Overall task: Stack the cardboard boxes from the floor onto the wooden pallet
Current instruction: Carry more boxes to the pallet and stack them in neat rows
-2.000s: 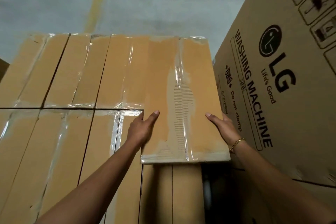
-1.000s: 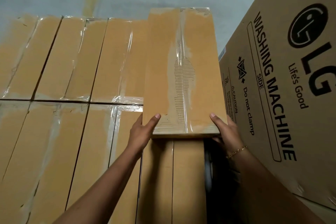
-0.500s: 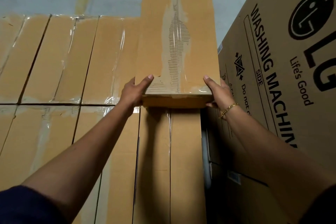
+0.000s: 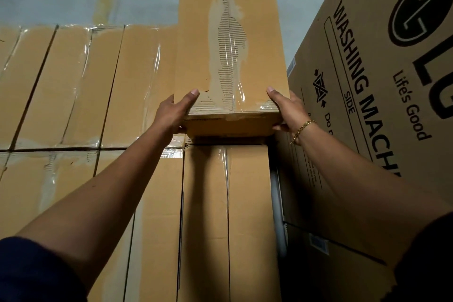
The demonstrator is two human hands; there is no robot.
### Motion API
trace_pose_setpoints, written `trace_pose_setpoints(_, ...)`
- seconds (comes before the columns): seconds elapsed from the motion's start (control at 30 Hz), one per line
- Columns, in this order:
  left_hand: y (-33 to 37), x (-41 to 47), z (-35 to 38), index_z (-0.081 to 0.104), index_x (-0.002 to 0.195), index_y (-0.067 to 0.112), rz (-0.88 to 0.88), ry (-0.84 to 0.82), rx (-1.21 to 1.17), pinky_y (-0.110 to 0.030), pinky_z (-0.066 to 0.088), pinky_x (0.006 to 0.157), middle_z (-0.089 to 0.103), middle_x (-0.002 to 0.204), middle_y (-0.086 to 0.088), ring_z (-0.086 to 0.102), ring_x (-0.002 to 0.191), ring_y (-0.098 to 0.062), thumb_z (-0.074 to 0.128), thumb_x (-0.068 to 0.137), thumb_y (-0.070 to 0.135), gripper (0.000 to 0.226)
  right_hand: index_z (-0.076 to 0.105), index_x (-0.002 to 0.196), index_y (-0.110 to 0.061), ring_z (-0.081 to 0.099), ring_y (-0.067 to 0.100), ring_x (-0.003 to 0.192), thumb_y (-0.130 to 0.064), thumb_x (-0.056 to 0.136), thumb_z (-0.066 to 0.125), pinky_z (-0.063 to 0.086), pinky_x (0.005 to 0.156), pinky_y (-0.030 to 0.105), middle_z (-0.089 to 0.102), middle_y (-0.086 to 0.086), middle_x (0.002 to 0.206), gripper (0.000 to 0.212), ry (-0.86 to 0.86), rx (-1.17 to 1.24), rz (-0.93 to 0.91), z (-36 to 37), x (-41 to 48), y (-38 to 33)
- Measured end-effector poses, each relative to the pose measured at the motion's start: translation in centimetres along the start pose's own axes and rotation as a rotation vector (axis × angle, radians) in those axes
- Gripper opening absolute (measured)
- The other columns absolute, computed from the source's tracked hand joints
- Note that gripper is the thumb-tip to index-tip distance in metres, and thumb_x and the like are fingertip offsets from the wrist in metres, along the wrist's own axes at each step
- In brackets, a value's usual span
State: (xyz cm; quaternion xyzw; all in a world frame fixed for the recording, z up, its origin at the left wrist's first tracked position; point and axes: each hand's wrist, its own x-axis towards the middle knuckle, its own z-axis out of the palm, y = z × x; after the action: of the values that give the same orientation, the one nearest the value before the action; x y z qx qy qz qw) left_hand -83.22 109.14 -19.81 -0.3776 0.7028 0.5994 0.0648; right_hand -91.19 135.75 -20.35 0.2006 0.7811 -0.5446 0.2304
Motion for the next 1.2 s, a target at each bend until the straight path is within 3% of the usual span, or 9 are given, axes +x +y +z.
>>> trace_pose_setpoints(0.2, -0.1, 0.1, 0.0, 0.014, 0.165, 0.011, 0.010, -0.002, 0.015, -0.036, 0.060, 0.071, 0.032, 0.166, -0.012, 0.053, 0.110, -0.023, 0.070, 0.090, 0.060, 0.105, 0.033, 0.158, -0.035, 0.057, 0.028, 0.126, -0.072, 0.080, 0.070, 0.065, 0.077, 0.046, 0.047, -0.002, 0.151, 0.094, 0.002, 0.007, 0.007, 0.4, -0.1, 0.2)
trace_pose_setpoints(0.5, -1.3, 0.3, -0.6, 0.014, 0.165, 0.011, 0.000, 0.010, 0.033, -0.034, 0.056, 0.063, 0.034, 0.165, -0.013, 0.054, 0.113, -0.026, 0.071, 0.089, 0.059, 0.105, 0.029, 0.160, -0.032, 0.056, 0.029, 0.128, -0.067, 0.086, 0.068, 0.065, 0.075, 0.040, 0.041, -0.005, 0.152, 0.090, -0.005, 0.005, 0.027, 1.3, -0.6, 1.2)
trace_pose_setpoints(0.57, -1.5, 0.4, -0.7, 0.015, 0.164, 0.011, -0.001, 0.012, 0.035, -0.034, 0.057, 0.065, 0.033, 0.165, -0.014, 0.055, 0.120, -0.030, 0.070, 0.089, 0.059, 0.105, 0.031, 0.159, -0.031, 0.054, 0.028, 0.130, -0.065, 0.088, 0.067, 0.064, 0.081, 0.044, 0.042, -0.006, 0.142, 0.087, -0.006, 0.007, 0.023, 1.4, -0.7, 1.2)
trace_pose_setpoints(0.7, -1.5, 0.6, -0.6, 0.015, 0.164, 0.011, -0.004, 0.011, 0.041, -0.035, 0.058, 0.068, 0.033, 0.165, -0.012, 0.053, 0.109, -0.025, 0.070, 0.090, 0.059, 0.104, 0.027, 0.161, -0.031, 0.054, 0.028, 0.130, -0.068, 0.087, 0.066, 0.065, 0.079, 0.041, 0.036, -0.003, 0.158, 0.092, -0.010, -0.017, 0.023, 1.4, -0.6, 1.2)
trace_pose_setpoints(0.8, -1.7, 0.7, -0.6, 0.016, 0.164, 0.011, -0.005, 0.020, 0.057, -0.040, 0.060, 0.076, 0.031, 0.166, -0.012, 0.054, 0.117, -0.029, 0.070, 0.089, 0.061, 0.106, 0.026, 0.161, -0.031, 0.055, 0.028, 0.129, -0.070, 0.086, 0.065, 0.065, 0.075, 0.038, 0.034, -0.002, 0.160, 0.093, -0.013, -0.030, 0.019, 1.5, -0.7, 1.2)
trace_pose_setpoints(0.9, -1.9, 0.9, -0.6, 0.017, 0.164, 0.012, -0.011, 0.032, 0.063, -0.046, 0.060, 0.085, 0.030, 0.167, -0.011, 0.052, 0.133, -0.034, 0.071, 0.087, 0.064, 0.108, 0.025, 0.161, -0.030, 0.055, 0.028, 0.127, -0.069, 0.088, 0.064, 0.064, 0.082, 0.043, 0.036, -0.001, 0.159, 0.092, -0.014, -0.042, 0.011, 1.4, -0.7, 1.3)
trace_pose_setpoints(1.03, -2.0, 0.8, -0.5, 0.018, 0.164, 0.012, -0.017, 0.036, 0.067, -0.043, 0.061, 0.080, 0.031, 0.166, -0.010, 0.053, 0.125, -0.029, 0.072, 0.086, 0.064, 0.109, 0.030, 0.159, -0.030, 0.060, 0.025, 0.115, -0.071, 0.090, 0.060, 0.062, 0.087, 0.047, 0.044, -0.008, 0.133, 0.086, -0.006, -0.092, -0.020, 1.3, -0.7, 1.5)
trace_pose_setpoints(1.2, -2.1, 1.2, -0.6, 0.017, 0.164, 0.011, -0.015, 0.031, 0.067, -0.041, 0.062, 0.074, 0.035, 0.164, -0.012, 0.054, 0.131, -0.033, 0.074, 0.083, 0.065, 0.113, 0.037, 0.157, -0.021, 0.044, 0.023, 0.141, -0.062, 0.094, 0.062, 0.042, 0.114, 0.048, 0.047, -0.002, 0.152, 0.079, 0.002, -0.080, -0.120, 1.1, -0.3, 1.7)
